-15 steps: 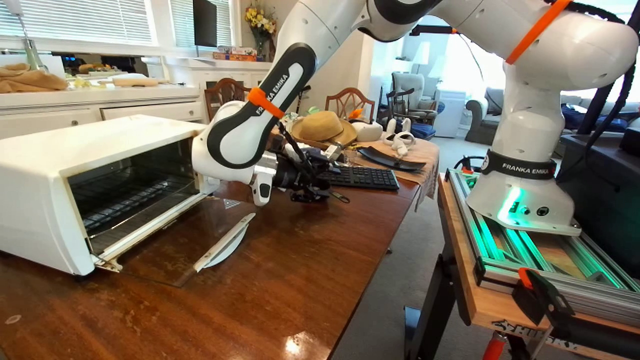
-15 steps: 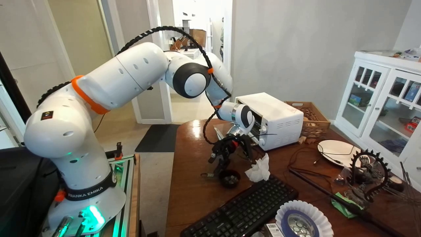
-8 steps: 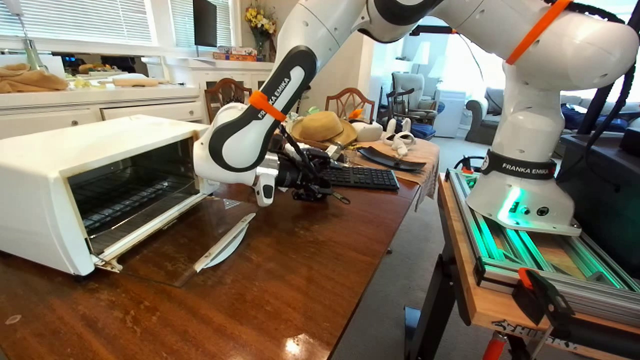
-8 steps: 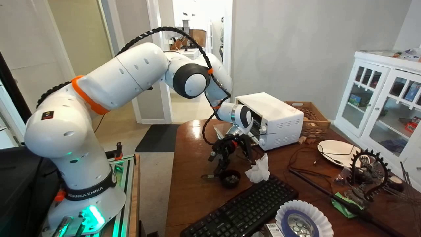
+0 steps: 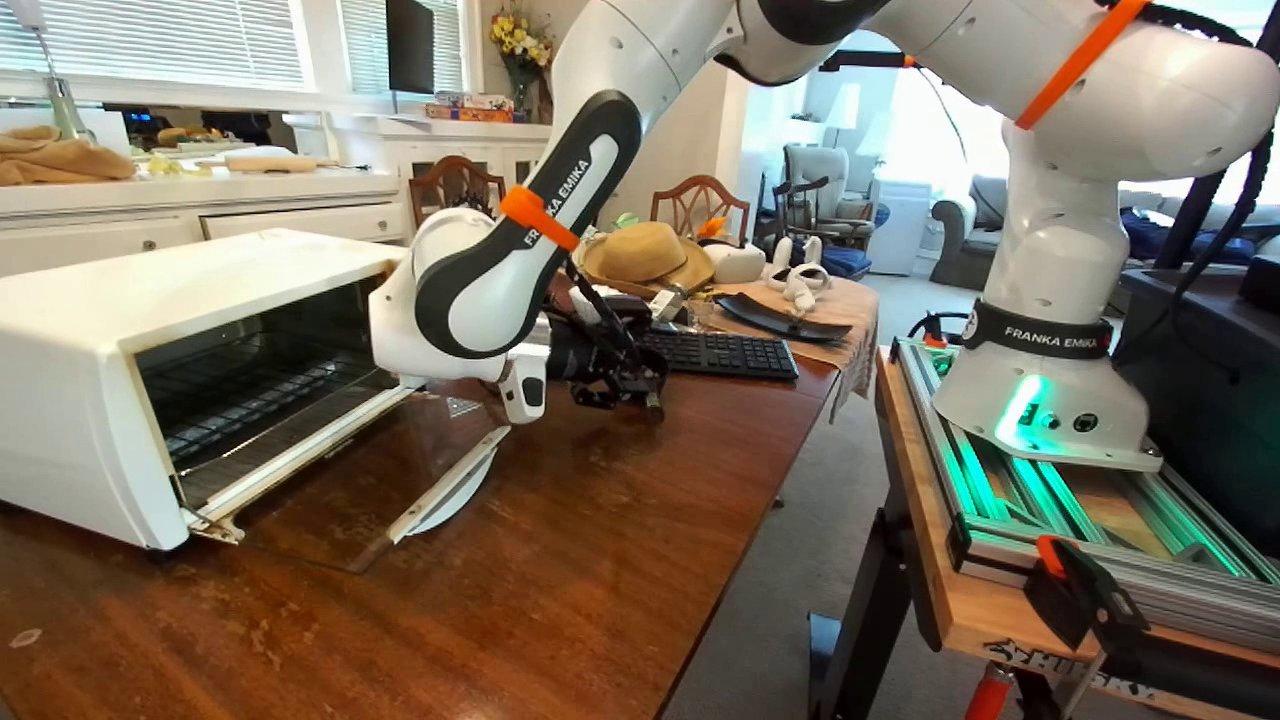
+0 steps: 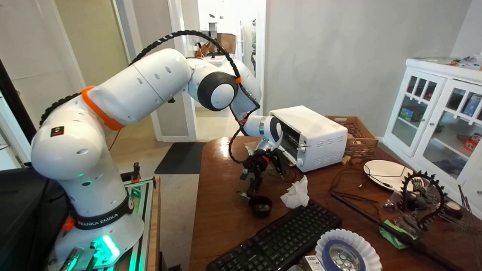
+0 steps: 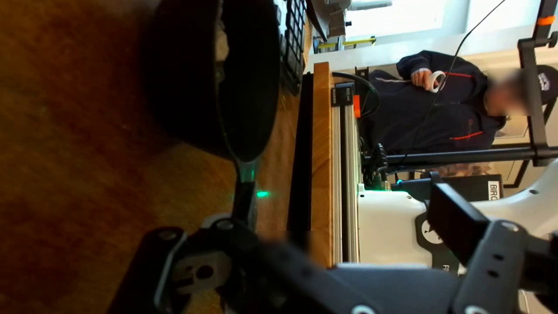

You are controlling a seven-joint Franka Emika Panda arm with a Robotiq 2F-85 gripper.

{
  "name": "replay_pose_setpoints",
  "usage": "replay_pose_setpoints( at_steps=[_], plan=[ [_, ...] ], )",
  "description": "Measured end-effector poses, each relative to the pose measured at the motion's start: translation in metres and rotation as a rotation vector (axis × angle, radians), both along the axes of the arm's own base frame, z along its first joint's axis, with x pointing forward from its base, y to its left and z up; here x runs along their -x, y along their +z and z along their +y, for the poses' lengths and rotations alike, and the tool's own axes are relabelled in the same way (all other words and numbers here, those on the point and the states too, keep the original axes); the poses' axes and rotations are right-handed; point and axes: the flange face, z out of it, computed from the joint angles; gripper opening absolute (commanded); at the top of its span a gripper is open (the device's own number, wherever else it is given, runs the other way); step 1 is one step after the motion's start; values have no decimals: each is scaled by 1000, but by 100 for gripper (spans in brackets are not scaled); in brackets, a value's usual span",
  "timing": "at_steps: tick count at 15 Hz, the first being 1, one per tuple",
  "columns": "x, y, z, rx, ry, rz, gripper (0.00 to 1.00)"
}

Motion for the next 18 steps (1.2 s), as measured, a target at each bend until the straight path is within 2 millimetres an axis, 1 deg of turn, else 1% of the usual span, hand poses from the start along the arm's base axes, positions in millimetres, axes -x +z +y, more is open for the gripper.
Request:
replay_pose_setpoints(
  at_steps=[2, 4, 12, 18],
  plan=[
    [2, 1, 13, -15, 54, 14, 100],
    [2, 2, 19, -21, 95, 25, 100],
    [0, 5, 19, -33, 107, 31, 100],
    [-1, 21, 31, -73, 84, 19, 100]
  ],
)
